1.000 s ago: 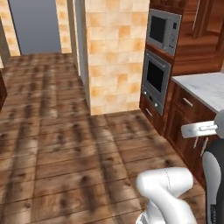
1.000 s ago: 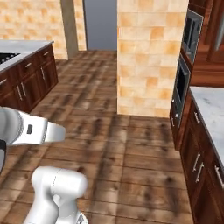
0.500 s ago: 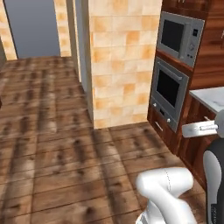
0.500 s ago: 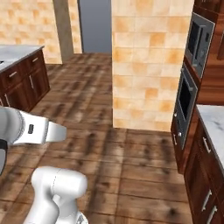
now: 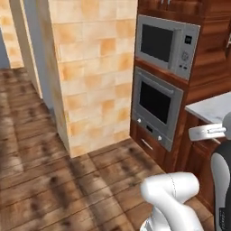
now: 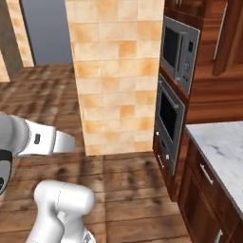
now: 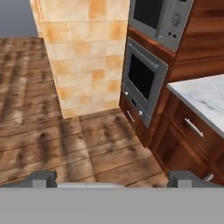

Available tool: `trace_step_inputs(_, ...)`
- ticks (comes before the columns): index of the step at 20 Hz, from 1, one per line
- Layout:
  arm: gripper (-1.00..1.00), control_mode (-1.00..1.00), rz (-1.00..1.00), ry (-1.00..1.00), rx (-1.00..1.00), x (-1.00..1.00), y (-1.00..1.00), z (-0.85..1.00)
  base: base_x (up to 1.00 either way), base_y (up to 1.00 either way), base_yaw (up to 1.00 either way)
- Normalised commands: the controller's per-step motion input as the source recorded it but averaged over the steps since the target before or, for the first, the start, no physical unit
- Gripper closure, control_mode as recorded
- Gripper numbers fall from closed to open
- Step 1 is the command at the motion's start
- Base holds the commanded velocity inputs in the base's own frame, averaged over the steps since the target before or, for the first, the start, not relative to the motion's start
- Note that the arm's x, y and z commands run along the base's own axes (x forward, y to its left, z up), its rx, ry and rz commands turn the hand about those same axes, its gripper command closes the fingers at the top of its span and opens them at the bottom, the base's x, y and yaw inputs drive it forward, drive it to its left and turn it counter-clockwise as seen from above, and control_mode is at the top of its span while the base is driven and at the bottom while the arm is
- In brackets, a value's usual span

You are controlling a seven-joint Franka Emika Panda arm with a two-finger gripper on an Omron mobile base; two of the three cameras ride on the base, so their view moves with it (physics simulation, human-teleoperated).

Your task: Close all open cabinet doors.

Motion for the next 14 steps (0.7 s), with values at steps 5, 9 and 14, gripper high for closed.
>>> trace_step_inputs(5, -1.00, 1.00, 0.00, 0.00, 0.00, 0.00, 0.00, 0.00, 0.62, 0.00, -0.64)
trace_step_inputs(9, -1.00, 1.00, 0.00, 0.00, 0.00, 0.00, 0.00, 0.00, 0.61, 0.00, -0.65)
trace_step_inputs(14, -1.00, 1.00, 0.00, 0.00, 0.00, 0.00, 0.00, 0.00, 0.59, 0.00, -0.66)
